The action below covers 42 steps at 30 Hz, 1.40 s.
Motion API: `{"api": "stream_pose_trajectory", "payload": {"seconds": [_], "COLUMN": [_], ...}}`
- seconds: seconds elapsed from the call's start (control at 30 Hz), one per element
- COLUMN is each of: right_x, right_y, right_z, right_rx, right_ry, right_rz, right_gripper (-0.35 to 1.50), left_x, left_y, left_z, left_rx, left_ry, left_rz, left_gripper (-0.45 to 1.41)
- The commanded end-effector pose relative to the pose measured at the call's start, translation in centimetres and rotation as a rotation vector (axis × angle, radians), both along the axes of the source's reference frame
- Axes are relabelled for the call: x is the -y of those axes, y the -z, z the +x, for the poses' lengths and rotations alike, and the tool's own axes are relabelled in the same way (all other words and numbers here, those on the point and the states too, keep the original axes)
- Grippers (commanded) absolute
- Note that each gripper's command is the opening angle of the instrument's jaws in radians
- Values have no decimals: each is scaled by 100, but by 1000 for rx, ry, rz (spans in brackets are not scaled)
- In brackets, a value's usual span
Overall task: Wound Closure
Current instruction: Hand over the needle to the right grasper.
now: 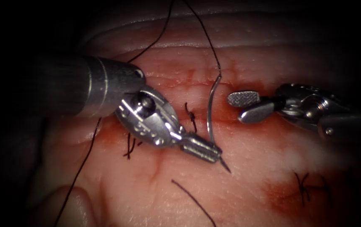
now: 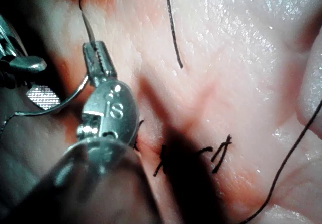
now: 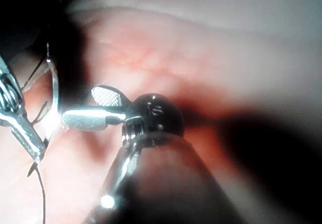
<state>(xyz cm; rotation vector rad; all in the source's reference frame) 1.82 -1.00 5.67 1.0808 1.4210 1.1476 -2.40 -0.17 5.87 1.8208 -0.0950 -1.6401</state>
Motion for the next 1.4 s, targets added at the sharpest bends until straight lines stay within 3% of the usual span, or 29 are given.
{"api": "stream_pose_trajectory", "payload": {"seconds": [0.03,0.3,0.77,1.13,1.23,1.27,1.3,1.33,1.4], "right_x": [4,5,4,9,9,10,10,9,8], "right_y": [-2,4,4,6,6,7,7,6,5], "right_z": [15,27,42,49,49,49,49,49,49], "right_rx": [-15,-76,-80,-77,-75,-73,-66,-60,-56], "right_ry": [6,-7,-43,-48,-49,-51,-57,-63,-65], "right_rz": [-2,38,43,41,42,43,45,47,48], "right_gripper": [94,93,91,74,51,24,-17,-35,-35], "left_x": [-1,1,4,7,8,8,8,8,9], "left_y": [-5,-2,2,7,9,9,9,9,10], "left_z": [-6,-9,-15,-16,-16,-16,-16,-16,-16], "left_rx": [-2,1,4,4,7,8,8,8,9], "left_ry": [3,3,1,1,0,0,0,0,-1], "left_rz": [-5,-27,-29,-29,-35,-35,-35,-35,-35], "left_gripper": [-45,-45,-45,-45,-45,-45,-45,-45,-45]}}
